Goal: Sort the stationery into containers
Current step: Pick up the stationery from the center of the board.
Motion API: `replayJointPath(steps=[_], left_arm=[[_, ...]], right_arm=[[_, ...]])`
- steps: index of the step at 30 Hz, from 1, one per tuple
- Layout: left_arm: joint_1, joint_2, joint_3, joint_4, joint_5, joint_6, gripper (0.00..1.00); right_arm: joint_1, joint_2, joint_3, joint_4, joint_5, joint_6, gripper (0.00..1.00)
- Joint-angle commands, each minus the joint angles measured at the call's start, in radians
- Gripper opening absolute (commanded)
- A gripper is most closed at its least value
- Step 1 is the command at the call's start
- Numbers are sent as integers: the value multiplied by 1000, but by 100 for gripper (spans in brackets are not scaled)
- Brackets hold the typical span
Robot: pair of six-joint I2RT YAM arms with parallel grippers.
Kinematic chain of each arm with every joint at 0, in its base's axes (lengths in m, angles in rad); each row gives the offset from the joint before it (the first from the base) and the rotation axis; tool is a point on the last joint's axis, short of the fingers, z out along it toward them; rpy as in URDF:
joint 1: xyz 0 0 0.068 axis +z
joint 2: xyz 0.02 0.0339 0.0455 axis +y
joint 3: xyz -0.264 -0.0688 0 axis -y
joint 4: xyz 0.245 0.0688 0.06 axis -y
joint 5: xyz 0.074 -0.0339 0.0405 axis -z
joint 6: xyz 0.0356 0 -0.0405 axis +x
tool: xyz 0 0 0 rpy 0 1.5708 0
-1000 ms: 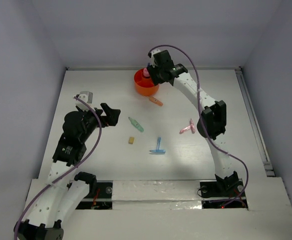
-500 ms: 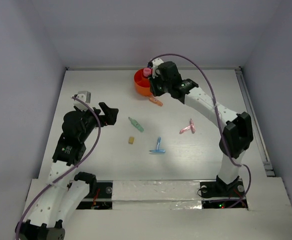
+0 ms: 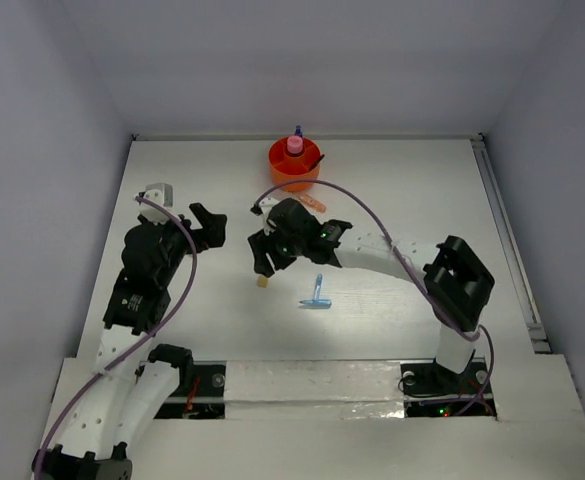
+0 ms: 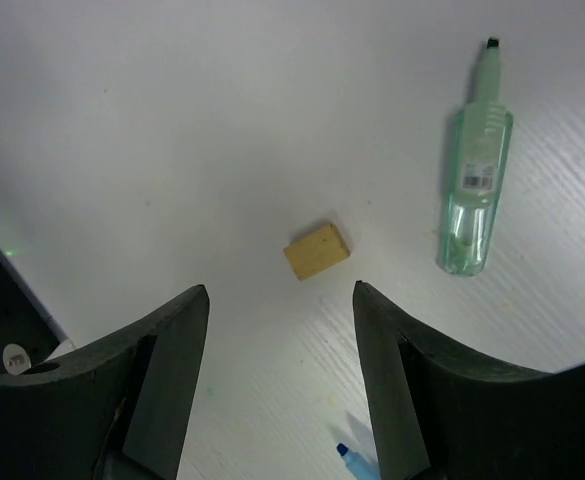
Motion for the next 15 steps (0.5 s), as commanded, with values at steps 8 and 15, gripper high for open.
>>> replayJointPath(steps=[8,15], left_arm=[[10,-17,9,30,17,1,94],[10,-19,7,32,25,-2,94]], right_arm=[[65,164,20,50,78,145,62],[75,226,60,33,80,148,61]])
